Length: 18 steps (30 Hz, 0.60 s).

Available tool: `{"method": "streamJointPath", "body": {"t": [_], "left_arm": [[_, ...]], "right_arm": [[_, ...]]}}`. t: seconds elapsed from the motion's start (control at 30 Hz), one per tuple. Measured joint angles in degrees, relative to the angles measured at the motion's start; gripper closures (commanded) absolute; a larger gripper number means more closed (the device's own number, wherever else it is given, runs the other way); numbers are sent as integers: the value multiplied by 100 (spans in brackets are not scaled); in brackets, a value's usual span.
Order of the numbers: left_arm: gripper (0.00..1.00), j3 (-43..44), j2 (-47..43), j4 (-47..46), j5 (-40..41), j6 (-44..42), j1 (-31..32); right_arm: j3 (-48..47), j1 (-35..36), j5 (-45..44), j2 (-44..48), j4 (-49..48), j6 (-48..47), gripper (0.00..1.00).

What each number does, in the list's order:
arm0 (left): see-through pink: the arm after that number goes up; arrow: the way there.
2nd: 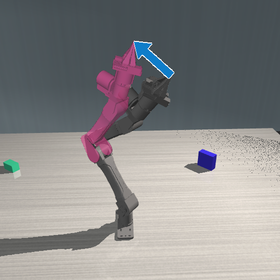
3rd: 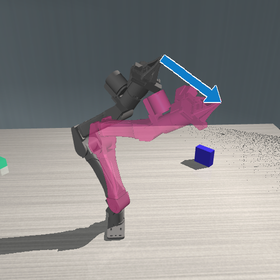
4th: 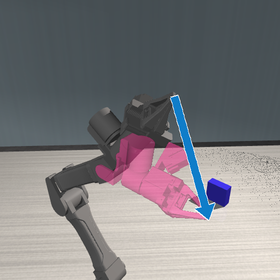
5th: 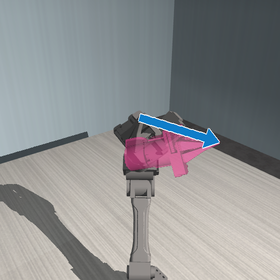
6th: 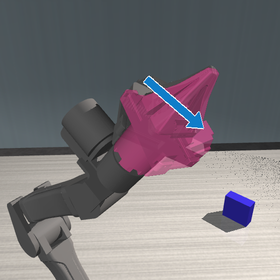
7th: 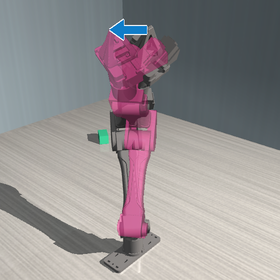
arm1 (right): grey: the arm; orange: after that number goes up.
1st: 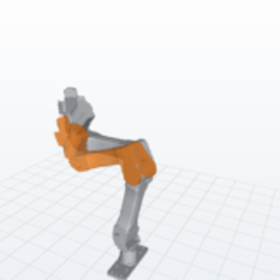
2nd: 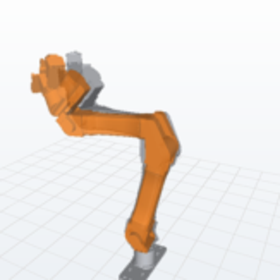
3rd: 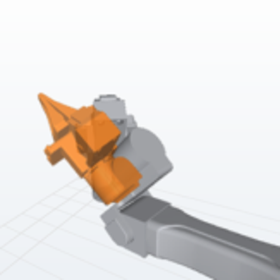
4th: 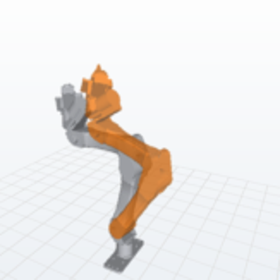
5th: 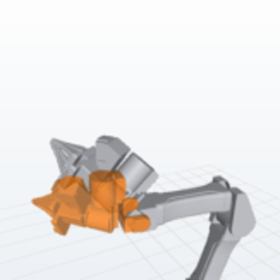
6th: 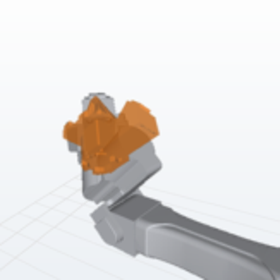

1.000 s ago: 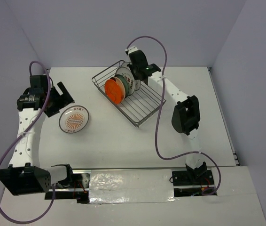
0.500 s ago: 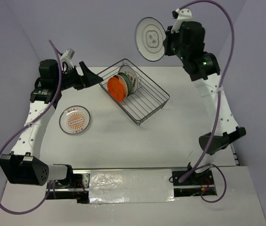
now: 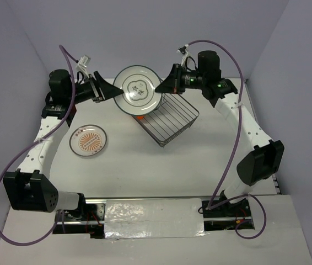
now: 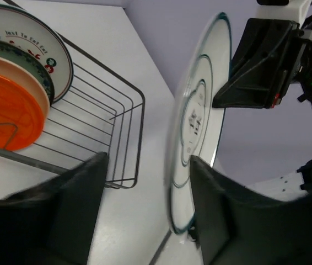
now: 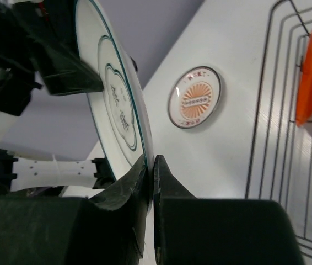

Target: Unload the plates from the dish rack

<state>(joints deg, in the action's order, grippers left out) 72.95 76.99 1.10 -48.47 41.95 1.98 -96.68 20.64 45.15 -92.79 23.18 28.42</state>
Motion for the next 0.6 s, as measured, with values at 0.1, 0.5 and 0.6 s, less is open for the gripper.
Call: {"method": "streamJointPath", "body": {"t": [0.1, 0.5, 0.6], "left_arm": [[80, -39, 0, -37, -42, 103, 0], [100, -42, -358, 2450, 2608, -114, -424], [100, -603, -804, 3217, 3713, 254, -1410]], "right_arm": [[50, 37, 205, 24, -402, 229, 100], [-11, 0, -1674, 42, 334, 44, 0], [-136, -50, -2588, 44, 728, -282, 0]]}}
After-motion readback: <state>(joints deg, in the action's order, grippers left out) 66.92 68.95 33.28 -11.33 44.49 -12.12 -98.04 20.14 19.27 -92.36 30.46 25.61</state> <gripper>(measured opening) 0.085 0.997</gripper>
